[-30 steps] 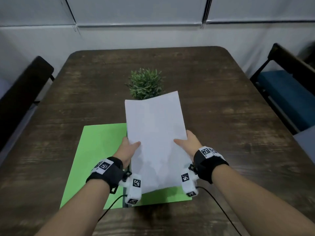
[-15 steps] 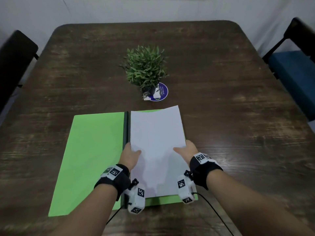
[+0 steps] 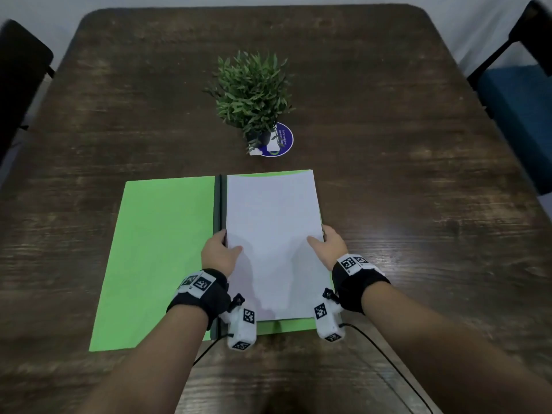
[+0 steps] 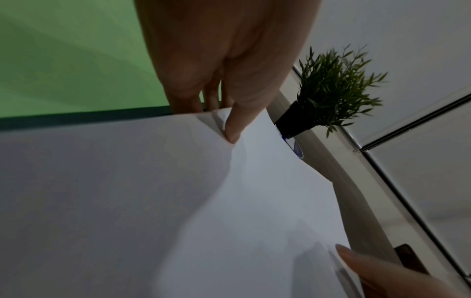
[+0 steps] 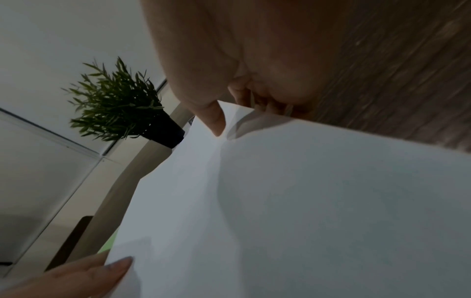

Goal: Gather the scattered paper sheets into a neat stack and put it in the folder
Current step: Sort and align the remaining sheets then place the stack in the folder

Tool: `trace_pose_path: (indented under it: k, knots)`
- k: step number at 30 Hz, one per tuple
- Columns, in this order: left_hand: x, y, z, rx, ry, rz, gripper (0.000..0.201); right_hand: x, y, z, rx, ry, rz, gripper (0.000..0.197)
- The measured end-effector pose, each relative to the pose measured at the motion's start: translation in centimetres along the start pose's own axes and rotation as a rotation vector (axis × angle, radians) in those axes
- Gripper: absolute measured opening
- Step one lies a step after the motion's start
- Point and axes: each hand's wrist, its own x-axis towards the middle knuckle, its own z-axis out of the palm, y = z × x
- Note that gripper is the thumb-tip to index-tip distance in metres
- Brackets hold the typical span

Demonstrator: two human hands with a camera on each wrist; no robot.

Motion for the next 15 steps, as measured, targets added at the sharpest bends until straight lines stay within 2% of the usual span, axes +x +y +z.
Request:
trace_pose_path:
  k: [2, 6, 11, 15]
  knots:
    - [-0.4, -0.1, -0.4, -0.047, 0.013, -0.001, 0.036, 0.0, 0.2, -0.2, -0.012, -0.01, 0.003, 0.041]
    - [-0.7, -0.3, -1.2, -0.055, -0.015, 0.026, 0.042, -0.2, 0.3, -0.7, -0.031, -0.053, -0.01, 0.028]
    - [-1.0, -0.6, -1.8, -0.098, -0.024, 0.008, 0.054, -0.4, 0.0, -0.4, -0.054, -0.01, -0.008, 0.033]
    - [-1.3, -1.0, -1.7, -0.13, -0.02, 0.002, 0.045, -0.7, -0.1, -0.4, -0.037, -0.001, 0.0, 0.028]
